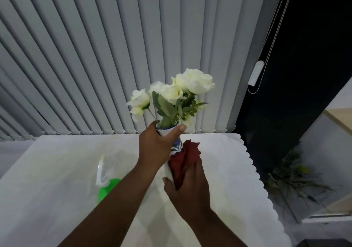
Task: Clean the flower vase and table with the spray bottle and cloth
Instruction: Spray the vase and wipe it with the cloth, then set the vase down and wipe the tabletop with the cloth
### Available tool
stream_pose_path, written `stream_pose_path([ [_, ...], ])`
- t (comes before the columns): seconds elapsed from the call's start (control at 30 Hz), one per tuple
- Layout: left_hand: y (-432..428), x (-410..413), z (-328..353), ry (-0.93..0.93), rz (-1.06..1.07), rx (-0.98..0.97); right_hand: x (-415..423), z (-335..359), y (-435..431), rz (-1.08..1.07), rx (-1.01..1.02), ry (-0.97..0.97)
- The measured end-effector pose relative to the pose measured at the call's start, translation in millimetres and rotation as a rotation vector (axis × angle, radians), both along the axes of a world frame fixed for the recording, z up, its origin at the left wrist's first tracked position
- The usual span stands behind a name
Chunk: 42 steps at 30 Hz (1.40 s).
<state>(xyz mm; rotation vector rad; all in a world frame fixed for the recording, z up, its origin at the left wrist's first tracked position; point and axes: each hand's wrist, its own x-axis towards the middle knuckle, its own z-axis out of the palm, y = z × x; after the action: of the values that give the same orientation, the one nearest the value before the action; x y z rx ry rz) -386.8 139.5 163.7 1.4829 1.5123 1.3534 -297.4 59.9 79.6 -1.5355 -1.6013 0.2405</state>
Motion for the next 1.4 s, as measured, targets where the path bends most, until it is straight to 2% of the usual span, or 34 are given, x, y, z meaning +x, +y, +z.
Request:
stream_pose_path([
  [0.07,4,-3,2,0.046,-0.022,-0.009,-1,4,4,0.040,0.156,-0.108],
  [0.13,8,-6,2,0.081,-0.067,-0.008,1,15,13,0.146,0.177,-0.082],
  [0.3,15,-11,-1,0.083,-0.170,0.010,15,37,34,0.256,-0.101,0.360],
  [0.4,22,-11,3,0.032,-0.191,0.015,23,27,38,0.261,-0.210,0.525],
  [0.47,29,-12,6,-0.023,-0.178,0.009,26,15,37,0.265,-0.257,0.567],
  [0.57,38,-12,8,-0.045,-0.143,0.003,30,-3,30,0.292,-0.310,0.485],
  [0.67,47,-14,4,-0.042,-0.107,-0.012,40,-27,29,0.337,-0.365,0.322],
  [0.77,58,-18,-2,0.012,-0.074,-0.029,60,-58,28,0.355,-0.430,0.115],
  [0.9,71,-16,-9,0.087,-0.068,-0.063,84,-108,22,0.315,-0.520,-0.063],
  [0.97,77,-14,-16,0.137,-0.102,-0.088,95,-139,19,0.196,-0.460,-0.322],
  [1.03,83,-13,-25,0.169,-0.143,-0.110,103,-157,16,0.228,-0.501,-0.514],
  [1.1,89,-12,-37,0.162,-0.168,-0.142,110,-195,12,0.149,-0.447,-0.843],
  [1.17,96,-11,-50,0.126,-0.197,-0.186,108,-222,1,0.110,-0.439,-0.993],
  [1.2,100,-11,-58,0.111,-0.214,-0.209,109,-233,-3,0.098,-0.472,-1.008],
  [1.33,113,-10,-84,0.064,-0.251,-0.268,99,-219,-18,0.124,-0.714,-0.663],
  [1.4,118,-9,-94,0.049,-0.265,-0.286,97,-211,-18,0.098,-0.689,-0.632],
])
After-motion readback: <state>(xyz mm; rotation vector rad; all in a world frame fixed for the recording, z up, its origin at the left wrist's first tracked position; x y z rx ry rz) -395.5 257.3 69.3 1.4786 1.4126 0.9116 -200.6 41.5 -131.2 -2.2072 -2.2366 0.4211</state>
